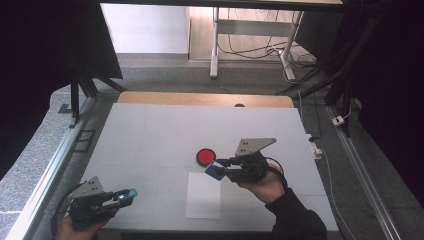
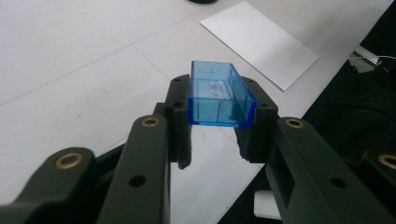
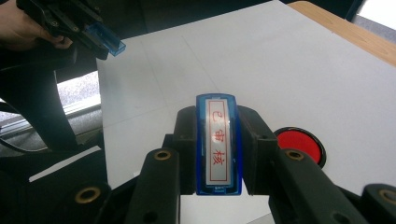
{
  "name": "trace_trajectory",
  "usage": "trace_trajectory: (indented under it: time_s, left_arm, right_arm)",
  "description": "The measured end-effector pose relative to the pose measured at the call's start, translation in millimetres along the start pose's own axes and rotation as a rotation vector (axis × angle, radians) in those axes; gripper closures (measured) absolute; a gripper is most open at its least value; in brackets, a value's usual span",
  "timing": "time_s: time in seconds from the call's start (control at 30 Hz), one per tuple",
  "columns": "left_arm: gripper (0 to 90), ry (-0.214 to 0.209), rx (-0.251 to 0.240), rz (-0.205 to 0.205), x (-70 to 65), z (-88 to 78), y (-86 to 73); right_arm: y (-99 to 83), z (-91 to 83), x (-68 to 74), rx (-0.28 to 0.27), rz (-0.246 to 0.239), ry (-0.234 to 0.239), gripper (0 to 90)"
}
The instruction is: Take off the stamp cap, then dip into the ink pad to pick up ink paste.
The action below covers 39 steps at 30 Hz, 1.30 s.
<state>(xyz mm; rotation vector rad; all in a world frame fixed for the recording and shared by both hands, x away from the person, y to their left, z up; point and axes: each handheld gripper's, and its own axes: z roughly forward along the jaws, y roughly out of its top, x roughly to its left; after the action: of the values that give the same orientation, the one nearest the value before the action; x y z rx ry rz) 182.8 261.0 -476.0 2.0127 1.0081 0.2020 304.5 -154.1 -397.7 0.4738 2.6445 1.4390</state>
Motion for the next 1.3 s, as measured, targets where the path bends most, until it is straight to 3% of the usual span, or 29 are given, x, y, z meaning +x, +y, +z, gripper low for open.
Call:
trace_trajectory:
  time_s: [0.47, 0.73, 1.3]
  left_arm:
    - [68.6, 0.018, 0.007, 0.007, -1.7, 0.9, -0.3]
    - [68.7, 0.029, 0.025, 0.018, -3.2, 2.9, 0.7]
    - [68.8, 0.036, 0.036, 0.028, -4.0, 4.0, 1.0]
  right_arm:
    - [0.0, 3.6, -2.2, 0.011, -0.003, -0.008, 71.2]
    - [1.3, 7.5, -9.4, 0.017, 0.028, -0.034, 71.2]
    - [11.3, 31.8, -25.1, 0.05, 0.024, -0.065, 71.2]
